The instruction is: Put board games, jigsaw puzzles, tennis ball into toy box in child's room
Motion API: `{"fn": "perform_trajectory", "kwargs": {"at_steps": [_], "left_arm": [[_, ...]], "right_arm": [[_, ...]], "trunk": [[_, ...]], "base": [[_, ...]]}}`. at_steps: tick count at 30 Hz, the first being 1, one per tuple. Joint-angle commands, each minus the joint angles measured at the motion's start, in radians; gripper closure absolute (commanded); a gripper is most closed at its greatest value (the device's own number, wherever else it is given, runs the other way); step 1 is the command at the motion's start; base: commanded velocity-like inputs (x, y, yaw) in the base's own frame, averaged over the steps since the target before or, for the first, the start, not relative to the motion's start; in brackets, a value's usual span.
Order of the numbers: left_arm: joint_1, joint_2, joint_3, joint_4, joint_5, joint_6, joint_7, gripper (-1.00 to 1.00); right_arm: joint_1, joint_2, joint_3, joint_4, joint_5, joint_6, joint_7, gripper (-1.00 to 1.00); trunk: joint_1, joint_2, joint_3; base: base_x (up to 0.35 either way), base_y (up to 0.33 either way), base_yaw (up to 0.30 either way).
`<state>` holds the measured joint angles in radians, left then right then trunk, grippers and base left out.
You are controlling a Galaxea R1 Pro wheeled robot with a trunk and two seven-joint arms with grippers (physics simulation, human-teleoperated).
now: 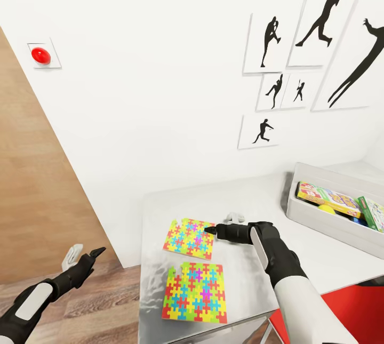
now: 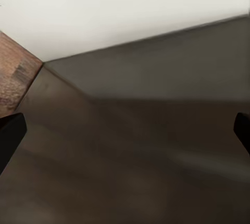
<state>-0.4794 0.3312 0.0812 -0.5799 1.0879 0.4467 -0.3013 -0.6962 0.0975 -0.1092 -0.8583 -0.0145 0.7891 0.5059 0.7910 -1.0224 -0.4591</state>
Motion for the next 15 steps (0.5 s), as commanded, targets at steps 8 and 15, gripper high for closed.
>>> {"fn": "perform_trajectory", "kwargs": {"at_steps": [8, 15], "left_arm": [[-0.001, -0.001, 0.002, 0.000, 0.006, 0.009, -0.002, -1.00], [-0.001, -0.003, -0.001, -0.001, 0.007, 0.009, -0.003, -1.00]], "right_arm": [[0.000, 0.002, -0.003, 0.050, 0.007, 0.016, 0.003, -1.00], [0.000, 0.002, -0.003, 0.050, 0.007, 0.025, 0.003, -1.00]], "trunk": [[0.000, -0.001, -0.001], [0.000, -0.001, -0.001]], "base": [[0.000, 0.000, 0.192], [0.000, 0.000, 0.194]]}}
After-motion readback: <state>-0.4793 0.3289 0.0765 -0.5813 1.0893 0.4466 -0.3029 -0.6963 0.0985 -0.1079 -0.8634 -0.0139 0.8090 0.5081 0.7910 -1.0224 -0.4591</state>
